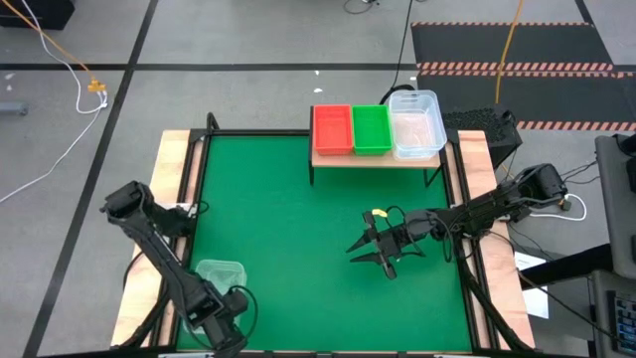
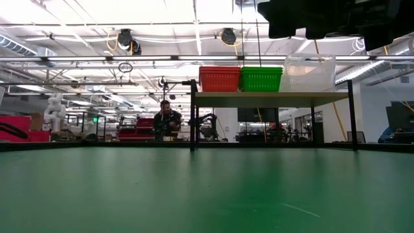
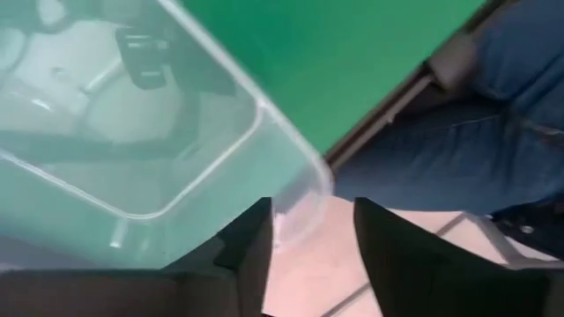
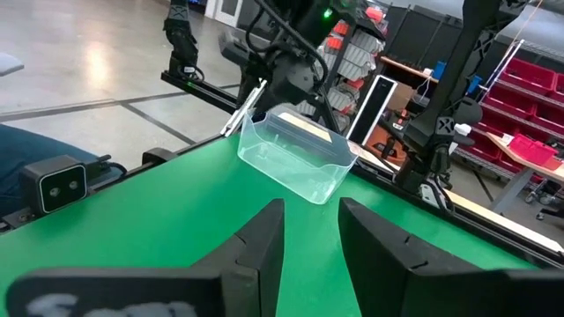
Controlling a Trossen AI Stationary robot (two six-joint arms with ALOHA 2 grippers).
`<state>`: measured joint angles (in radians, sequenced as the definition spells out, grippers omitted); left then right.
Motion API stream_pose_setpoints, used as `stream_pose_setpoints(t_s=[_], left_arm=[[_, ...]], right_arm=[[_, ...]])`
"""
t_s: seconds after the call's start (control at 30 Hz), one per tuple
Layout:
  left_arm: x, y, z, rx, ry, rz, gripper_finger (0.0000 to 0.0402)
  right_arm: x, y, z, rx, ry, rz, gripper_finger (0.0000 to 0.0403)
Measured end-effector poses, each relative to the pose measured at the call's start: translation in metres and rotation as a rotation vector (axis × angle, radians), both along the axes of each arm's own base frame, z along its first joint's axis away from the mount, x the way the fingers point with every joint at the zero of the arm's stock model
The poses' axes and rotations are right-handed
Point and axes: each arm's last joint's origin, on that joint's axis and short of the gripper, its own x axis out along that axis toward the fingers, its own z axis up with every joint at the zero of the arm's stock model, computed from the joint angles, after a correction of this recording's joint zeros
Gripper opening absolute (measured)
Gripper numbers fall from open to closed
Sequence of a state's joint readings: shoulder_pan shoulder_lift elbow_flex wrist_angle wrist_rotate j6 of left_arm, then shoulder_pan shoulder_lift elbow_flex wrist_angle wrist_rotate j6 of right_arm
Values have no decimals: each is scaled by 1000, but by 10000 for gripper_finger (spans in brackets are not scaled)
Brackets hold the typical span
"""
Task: Stack baskets on shelf by color
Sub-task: Stack the top transparent bin on the top of the transparent bin
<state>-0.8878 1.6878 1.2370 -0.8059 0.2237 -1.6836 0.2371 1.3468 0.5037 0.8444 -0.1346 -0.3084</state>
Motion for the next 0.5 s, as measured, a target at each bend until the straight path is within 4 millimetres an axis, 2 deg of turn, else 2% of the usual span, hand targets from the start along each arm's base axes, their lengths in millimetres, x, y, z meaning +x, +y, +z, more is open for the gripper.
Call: stream_pose_setpoints(t_s=[0.13,0.23,0.37,0.5], left_arm=[[-7,1,-9,24,25,-8,190],[-7,6,-17,42,67,66,185],[5,17,-22,36,105,216,136],[36,34,-20,1,-42,269,53]], right_arm=[[0,0,0,0,0,0,105],[0,0,0,0,0,0,105],[0,0,0,0,-2,0,105],[0,0,1,3,-11,0,105]])
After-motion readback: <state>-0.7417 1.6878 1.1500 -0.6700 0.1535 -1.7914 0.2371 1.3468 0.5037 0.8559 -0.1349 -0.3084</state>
